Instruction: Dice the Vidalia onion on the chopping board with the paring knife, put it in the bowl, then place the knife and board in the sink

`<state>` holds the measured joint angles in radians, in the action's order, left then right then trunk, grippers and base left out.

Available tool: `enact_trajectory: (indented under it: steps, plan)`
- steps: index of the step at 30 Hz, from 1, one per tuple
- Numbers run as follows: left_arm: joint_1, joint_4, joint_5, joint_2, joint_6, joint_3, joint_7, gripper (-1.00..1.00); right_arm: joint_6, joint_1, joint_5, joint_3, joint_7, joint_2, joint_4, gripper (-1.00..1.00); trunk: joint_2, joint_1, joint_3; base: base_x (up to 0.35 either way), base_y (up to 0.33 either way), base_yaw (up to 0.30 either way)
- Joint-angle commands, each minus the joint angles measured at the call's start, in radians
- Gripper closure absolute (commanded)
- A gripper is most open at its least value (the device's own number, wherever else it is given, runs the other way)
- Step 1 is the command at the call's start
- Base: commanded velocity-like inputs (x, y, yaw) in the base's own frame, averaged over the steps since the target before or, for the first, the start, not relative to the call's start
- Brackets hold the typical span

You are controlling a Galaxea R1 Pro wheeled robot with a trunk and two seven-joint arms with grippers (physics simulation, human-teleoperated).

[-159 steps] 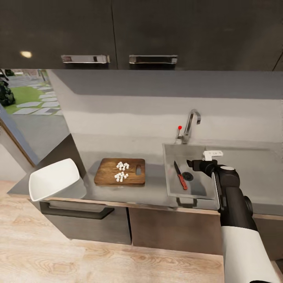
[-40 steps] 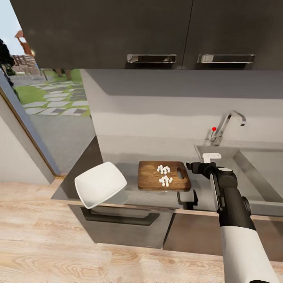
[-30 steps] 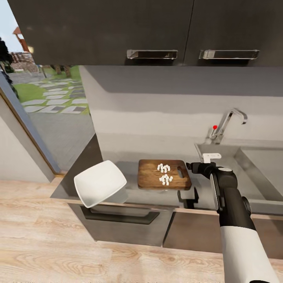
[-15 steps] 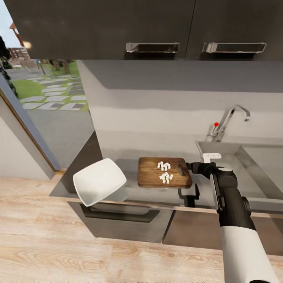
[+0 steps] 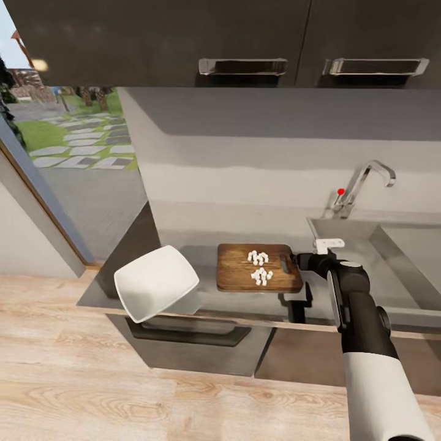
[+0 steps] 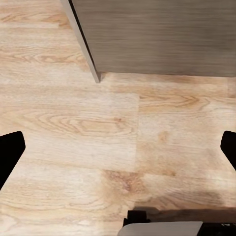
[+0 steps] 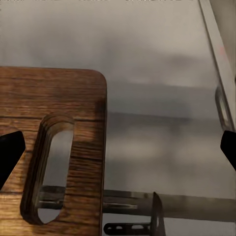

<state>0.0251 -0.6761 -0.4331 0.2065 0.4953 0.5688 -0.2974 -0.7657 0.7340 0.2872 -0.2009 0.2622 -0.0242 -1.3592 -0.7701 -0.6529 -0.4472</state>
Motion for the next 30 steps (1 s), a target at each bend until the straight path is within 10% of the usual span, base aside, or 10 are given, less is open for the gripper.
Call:
enact_trajectory:
  steps: [1,30]
  plan:
    - [-0.001,-0.002,-0.006,0.001,0.002,0.008,-0.009,-1.0,-0.003,0.001,0.01,-0.003,0.009,-0.001,-0.001,-1.0,-0.001,0.0,-0.001,0.015,0.016,0.0]
    - [-0.001,-0.001,-0.006,0.001,0.002,0.008,-0.009,-1.0,0.0,0.001,0.013,-0.003,0.011,0.003,0.06,-1.0,-0.001,0.0,-0.006,0.001,0.001,0.005]
